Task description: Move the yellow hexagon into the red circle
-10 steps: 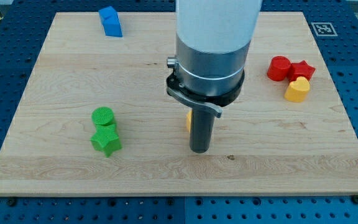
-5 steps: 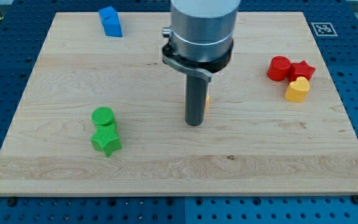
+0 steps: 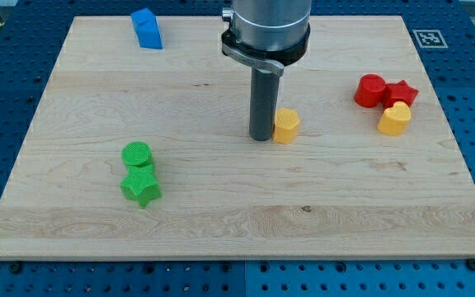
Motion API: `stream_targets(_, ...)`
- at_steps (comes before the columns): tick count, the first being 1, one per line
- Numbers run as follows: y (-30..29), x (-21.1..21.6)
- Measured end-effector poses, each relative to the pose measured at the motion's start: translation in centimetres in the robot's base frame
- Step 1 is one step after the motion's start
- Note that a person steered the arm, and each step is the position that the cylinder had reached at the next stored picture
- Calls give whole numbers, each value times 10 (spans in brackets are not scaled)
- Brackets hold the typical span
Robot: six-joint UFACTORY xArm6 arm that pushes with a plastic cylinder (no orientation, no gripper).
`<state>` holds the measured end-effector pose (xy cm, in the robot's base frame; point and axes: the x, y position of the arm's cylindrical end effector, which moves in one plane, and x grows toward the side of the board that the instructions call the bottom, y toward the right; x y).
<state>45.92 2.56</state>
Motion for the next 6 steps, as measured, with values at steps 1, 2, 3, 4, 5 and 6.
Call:
stream_targets(1, -11, 0)
stream_targets(2, 1, 0)
stream_targets(3, 20, 0)
stream_targets(4, 22, 0)
stream_targets(5, 30, 0)
stream_targets(6, 54, 0)
